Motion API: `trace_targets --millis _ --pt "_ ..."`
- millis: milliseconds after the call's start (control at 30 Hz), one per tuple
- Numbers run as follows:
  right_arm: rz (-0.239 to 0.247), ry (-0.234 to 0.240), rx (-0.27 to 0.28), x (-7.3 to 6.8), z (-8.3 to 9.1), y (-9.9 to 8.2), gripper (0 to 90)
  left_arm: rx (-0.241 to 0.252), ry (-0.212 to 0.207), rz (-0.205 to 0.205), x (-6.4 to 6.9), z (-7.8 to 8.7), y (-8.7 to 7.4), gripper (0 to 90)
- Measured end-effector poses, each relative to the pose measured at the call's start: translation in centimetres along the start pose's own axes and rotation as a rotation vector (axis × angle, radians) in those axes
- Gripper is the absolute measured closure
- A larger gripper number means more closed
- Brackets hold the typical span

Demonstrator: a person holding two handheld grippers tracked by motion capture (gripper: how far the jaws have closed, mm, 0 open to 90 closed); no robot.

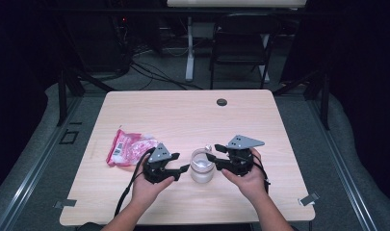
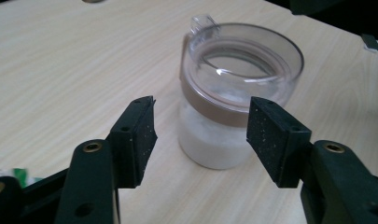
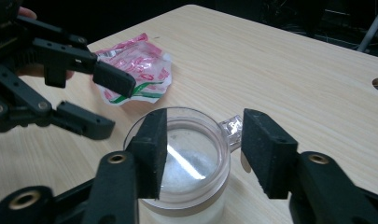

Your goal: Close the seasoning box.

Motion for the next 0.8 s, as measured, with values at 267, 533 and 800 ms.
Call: trace_targets --millis 267,533,800 --pt "-0.043 -0.037 -0.015 1.7 0.4 0.0 41.8 0.062 0.084 0.054 -3.5 3.6 0.7 39.1" --pt "-0.094 -0.109 0.004 4.4 1.2 0.0 41.7 0.088 0.223 0.086 -7.7 7.0 0.1 40.1" --pt "-0.155 -0.192 -0.007 7.1 0.8 -1.4 42.7 0.043 0.372 0.105 -11.4 8.9 -2.1 40.7"
Point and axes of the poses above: each handheld gripper's, and its own axes: z roughly backward along the jaws, y roughly out of its top, x roughly to its right, the point moved 10 cm from there along -z, roughly forward along the jaws, and after that the axes turned 9 degrees about -y, right-handed, at the moved point
